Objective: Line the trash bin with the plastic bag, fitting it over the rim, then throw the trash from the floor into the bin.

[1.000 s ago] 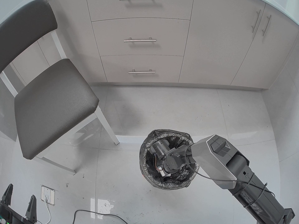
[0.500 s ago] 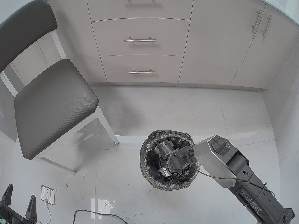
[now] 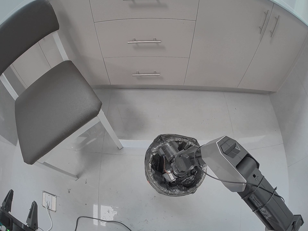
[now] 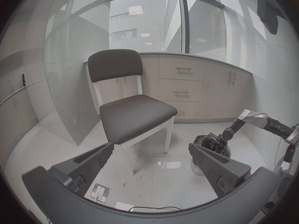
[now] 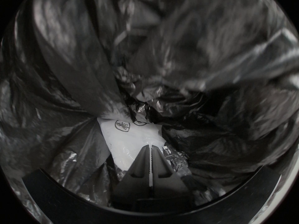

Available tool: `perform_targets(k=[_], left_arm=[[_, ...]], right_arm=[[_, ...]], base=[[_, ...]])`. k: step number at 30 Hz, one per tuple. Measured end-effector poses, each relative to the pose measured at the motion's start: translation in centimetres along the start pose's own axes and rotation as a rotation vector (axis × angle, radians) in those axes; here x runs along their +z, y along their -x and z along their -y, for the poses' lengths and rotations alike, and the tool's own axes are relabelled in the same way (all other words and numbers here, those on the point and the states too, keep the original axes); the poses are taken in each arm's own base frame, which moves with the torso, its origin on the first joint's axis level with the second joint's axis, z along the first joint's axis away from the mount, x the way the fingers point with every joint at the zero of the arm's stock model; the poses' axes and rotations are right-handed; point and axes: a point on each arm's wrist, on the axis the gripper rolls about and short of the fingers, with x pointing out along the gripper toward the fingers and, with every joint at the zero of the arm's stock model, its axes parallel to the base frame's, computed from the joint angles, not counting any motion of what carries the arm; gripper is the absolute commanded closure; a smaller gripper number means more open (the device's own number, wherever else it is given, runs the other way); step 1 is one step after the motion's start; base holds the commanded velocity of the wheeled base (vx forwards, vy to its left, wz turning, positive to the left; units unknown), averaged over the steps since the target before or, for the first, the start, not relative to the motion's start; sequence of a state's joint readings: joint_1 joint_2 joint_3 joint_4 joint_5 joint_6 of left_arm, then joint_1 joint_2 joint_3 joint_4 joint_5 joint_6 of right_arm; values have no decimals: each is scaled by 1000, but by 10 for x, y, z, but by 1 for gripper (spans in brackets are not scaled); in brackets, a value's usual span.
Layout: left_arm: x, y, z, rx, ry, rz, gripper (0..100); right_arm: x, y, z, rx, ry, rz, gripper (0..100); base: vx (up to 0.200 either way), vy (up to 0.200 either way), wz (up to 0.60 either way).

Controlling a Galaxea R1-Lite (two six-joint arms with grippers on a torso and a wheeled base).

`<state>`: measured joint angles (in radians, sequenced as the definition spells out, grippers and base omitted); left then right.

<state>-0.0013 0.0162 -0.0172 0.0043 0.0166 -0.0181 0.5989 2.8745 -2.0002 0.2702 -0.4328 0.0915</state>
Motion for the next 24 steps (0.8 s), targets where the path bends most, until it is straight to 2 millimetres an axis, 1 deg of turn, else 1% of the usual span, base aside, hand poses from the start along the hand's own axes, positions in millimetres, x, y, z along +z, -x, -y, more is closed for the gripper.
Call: perform_targets(k=[3, 10, 16, 22, 24], left_arm=[[0, 0, 0, -1, 0, 0, 0], [0, 0, 0, 0, 0, 0, 0], [0, 0, 0, -1, 0, 0, 0], [0, 0, 0, 0, 0, 0, 0], [0, 0, 0, 0, 0, 0, 0]], right_arm=[[7, 11, 4, -4, -7, 15, 100], [25, 44, 17, -32, -17, 41, 100], [37, 82, 24, -51, -6, 52, 100], [49, 121, 24, -94, -4, 117, 100], [51, 134, 25, -101, 4, 121, 100]], base=[[0, 0, 0], [0, 0, 0], [0, 0, 0], [0, 0, 0], [0, 0, 0]])
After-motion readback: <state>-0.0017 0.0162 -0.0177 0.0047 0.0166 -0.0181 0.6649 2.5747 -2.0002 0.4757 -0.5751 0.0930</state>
